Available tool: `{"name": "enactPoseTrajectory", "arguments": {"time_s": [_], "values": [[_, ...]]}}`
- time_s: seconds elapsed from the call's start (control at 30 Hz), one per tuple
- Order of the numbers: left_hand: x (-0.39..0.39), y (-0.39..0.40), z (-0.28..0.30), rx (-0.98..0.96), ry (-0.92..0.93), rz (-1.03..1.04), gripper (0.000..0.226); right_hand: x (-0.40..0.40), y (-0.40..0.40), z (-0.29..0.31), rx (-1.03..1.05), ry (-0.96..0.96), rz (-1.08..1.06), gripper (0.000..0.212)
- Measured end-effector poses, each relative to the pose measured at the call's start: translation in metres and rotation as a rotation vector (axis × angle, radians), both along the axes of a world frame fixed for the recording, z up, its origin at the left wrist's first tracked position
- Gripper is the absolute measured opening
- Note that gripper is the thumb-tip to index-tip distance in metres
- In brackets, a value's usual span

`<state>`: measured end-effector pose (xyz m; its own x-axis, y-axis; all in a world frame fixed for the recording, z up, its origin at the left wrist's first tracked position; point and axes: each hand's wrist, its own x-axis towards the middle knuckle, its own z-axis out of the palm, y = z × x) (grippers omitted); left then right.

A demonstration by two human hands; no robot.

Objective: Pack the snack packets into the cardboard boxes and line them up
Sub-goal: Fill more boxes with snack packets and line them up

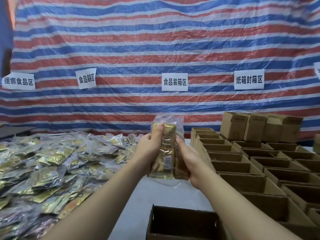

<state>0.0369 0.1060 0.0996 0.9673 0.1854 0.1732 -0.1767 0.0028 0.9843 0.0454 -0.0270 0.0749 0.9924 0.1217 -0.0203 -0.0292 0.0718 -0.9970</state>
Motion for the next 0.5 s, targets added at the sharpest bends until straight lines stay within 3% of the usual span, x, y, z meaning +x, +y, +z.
{"name": "enactPoseTrajectory", "arguments": {"time_s": [0.17, 0.33, 0.43, 0.5], "values": [[0.007, -0.018, -0.012, 0.035, -0.069, 0.122, 0.066, -0.008, -0.007, -0.003, 0.133, -0.062, 0.086, 0.055], [0.006, -0.038, -0.021, -0.208, -0.049, -0.083, 0.065, -0.016, -0.009, -0.004, 0.238, -0.052, 0.221, 0.053], [0.006, -0.041, -0.026, -0.143, -0.019, -0.042, 0.081, -0.019, -0.017, -0.008, 0.21, -0.081, 0.298, 0.053], [0.005, -0.04, -0.027, -0.053, -0.005, -0.045, 0.078, -0.021, -0.023, -0.009, 0.141, -0.112, 0.314, 0.064]]}}
